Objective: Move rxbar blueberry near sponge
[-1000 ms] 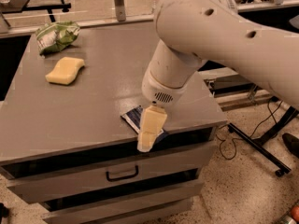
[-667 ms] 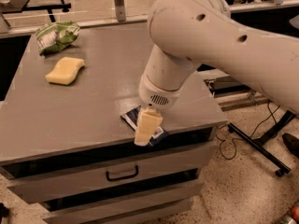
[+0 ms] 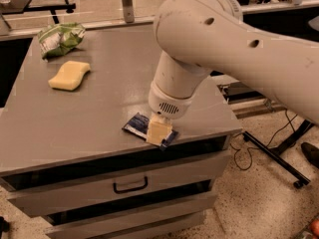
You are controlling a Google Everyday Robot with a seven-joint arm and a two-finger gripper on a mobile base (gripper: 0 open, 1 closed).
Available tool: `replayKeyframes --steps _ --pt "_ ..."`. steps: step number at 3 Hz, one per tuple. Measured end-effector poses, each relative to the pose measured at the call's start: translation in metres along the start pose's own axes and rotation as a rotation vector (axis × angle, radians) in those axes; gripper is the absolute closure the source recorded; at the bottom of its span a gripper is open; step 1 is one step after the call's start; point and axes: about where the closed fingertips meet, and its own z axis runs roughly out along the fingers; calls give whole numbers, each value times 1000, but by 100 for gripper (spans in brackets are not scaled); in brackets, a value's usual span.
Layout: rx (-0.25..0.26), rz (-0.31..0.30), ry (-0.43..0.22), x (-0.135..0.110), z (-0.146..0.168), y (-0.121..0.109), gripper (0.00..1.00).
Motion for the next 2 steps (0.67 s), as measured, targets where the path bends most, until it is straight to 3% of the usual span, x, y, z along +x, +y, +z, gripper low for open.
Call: replayKeyframes --steps 1,2 --pt "-5 11 15 0 1 0 75" --pt "-35 41 -31 2 -5 -19 98"
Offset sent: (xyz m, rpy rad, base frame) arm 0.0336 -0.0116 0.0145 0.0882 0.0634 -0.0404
